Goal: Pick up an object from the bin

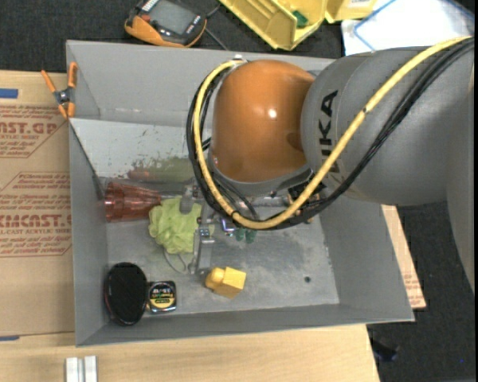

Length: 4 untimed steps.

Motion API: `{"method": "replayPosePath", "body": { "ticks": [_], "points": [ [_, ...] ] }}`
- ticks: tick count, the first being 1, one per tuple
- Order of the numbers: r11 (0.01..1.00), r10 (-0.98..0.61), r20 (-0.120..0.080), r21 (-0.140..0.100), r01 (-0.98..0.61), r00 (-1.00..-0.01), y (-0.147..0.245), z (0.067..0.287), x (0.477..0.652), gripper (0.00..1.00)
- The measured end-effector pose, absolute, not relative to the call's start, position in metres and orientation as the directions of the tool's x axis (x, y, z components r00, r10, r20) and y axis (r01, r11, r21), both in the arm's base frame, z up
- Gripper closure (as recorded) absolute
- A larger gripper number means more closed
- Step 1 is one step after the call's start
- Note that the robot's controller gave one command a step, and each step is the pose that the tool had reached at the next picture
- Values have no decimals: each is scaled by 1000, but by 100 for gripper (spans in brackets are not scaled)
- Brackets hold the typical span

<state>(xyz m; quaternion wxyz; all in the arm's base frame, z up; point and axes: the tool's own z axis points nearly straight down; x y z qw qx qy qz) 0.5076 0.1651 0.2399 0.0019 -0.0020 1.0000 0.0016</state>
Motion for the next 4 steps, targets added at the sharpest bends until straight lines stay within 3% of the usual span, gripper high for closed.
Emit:
{"method": "replayPosePath", "body": {
  "ticks": [1, 2, 3, 4],
  "points": [
    [1000, -9, 7, 0, -9, -1000, 164, 251, 514, 0],
    [976, -219, 7, 2, -219, -976, 176, 216, 517, 0],
    [1000, 20, -4, 2, 20, -1000, 158, 221, 518, 0],
    [983, -185, 3, 3, -185, -983, 164, 204, 528, 0]
  ]
}}
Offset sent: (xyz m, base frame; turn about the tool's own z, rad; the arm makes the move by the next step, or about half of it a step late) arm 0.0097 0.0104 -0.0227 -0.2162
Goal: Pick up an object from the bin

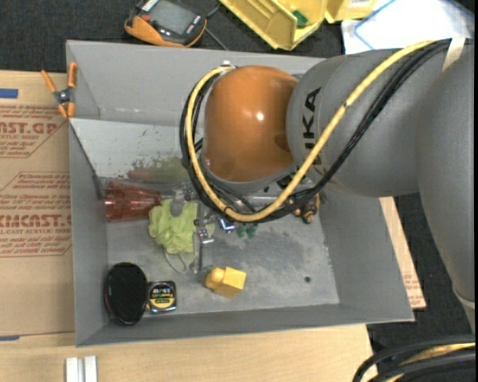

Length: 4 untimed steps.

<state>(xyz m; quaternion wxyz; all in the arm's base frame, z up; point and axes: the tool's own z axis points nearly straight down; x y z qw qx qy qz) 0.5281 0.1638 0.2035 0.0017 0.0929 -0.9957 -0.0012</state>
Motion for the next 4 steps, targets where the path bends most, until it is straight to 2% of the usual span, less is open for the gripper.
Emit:
{"method": "replayPosePath", "body": {
  "ticks": [1, 2, 3, 4],
  "points": [
    [999, 45, -4, 3, 45, -999, 149, 168, 562, 0],
    [990, -142, 0, 4, -142, -990, 157, 192, 541, 0],
    [1000, 13, 1, 2, 13, -1000, 144, 160, 545, 0],
    [1000, -3, 0, 4, -3, -1000, 146, 160, 531, 0]
  ]
}}
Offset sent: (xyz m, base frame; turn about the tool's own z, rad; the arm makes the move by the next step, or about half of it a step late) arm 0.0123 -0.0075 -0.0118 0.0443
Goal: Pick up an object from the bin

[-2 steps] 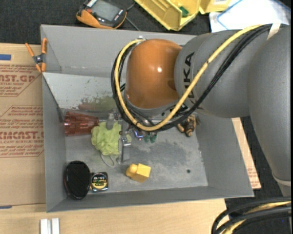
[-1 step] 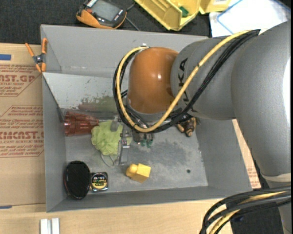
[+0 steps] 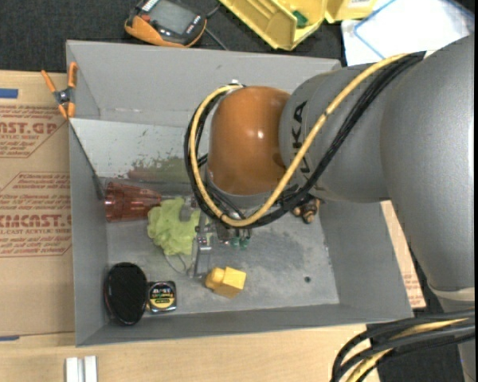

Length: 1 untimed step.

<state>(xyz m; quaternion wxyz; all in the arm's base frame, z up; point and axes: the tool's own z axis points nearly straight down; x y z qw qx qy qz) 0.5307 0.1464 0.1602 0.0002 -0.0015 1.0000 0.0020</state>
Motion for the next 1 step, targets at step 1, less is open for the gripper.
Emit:
{"method": "replayPosePath", "body": {
  "ticks": [1],
  "points": [
    [999, 52, -2, 5, 52, -999, 142, 140, 542, 0]
  ]
}}
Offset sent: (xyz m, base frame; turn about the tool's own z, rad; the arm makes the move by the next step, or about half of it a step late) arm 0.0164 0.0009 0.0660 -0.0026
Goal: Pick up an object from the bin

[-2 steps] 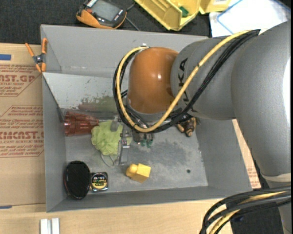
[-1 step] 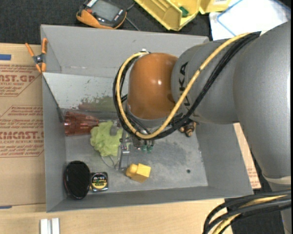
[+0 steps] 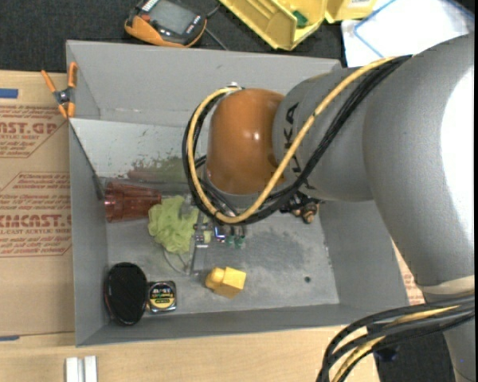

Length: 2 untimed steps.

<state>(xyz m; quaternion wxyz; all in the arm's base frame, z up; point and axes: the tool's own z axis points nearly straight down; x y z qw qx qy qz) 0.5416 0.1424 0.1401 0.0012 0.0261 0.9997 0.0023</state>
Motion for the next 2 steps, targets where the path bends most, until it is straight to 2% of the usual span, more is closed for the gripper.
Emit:
{"method": "replayPosePath", "body": {
  "ticks": [1, 2],
  "points": [
    [1000, -6, -10, 6, -6, -1000, 148, 229, 549, 0],
    [1000, -24, 1, 3, -24, -1000, 132, 289, 560, 0]
  ]
}}
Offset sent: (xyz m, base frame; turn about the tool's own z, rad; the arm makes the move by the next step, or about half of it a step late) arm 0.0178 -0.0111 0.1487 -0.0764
